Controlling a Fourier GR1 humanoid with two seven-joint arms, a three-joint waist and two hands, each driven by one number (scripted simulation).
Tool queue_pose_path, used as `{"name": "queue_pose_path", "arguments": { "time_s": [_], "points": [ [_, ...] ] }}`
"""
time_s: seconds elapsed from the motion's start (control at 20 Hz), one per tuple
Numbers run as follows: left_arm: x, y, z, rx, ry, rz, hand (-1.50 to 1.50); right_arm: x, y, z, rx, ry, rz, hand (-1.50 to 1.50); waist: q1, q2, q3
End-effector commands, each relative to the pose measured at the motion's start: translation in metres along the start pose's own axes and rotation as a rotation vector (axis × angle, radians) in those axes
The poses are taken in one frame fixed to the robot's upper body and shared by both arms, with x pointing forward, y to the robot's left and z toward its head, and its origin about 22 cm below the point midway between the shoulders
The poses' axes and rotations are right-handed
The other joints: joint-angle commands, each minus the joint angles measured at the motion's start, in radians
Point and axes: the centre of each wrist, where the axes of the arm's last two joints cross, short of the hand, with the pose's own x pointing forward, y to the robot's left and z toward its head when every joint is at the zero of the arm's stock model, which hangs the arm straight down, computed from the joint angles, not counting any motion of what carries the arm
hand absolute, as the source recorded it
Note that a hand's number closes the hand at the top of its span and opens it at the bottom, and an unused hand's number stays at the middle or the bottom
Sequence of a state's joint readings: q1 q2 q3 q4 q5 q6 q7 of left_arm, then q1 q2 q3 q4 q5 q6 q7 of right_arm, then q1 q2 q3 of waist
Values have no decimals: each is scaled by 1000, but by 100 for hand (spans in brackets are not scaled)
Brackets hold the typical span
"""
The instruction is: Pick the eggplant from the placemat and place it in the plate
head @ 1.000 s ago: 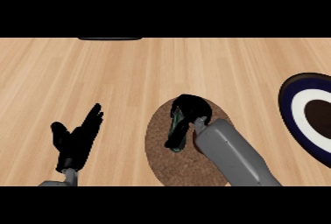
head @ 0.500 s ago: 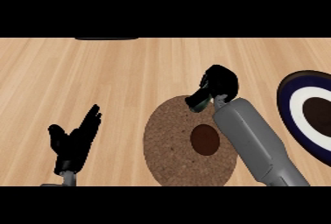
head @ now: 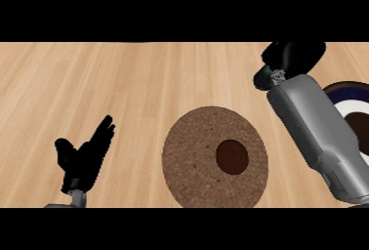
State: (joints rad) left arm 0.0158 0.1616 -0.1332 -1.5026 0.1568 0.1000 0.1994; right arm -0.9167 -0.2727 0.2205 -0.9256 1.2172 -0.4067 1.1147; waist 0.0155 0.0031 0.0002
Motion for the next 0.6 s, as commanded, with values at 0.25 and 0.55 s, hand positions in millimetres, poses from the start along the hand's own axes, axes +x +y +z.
{"name": "queue_pose_path", "arguments": {
  "time_s": [0.25, 0.55],
  "points": [
    [-14, 2, 4, 12, 70, 6, 0, -5, -10, -20, -359, 313, -233, 150, -4, 5, 0],
    [-9, 15, 6, 24, 72, 4, 0, -34, -25, -34, -530, 354, -351, 150, -36, -7, 2]
  ]
}}
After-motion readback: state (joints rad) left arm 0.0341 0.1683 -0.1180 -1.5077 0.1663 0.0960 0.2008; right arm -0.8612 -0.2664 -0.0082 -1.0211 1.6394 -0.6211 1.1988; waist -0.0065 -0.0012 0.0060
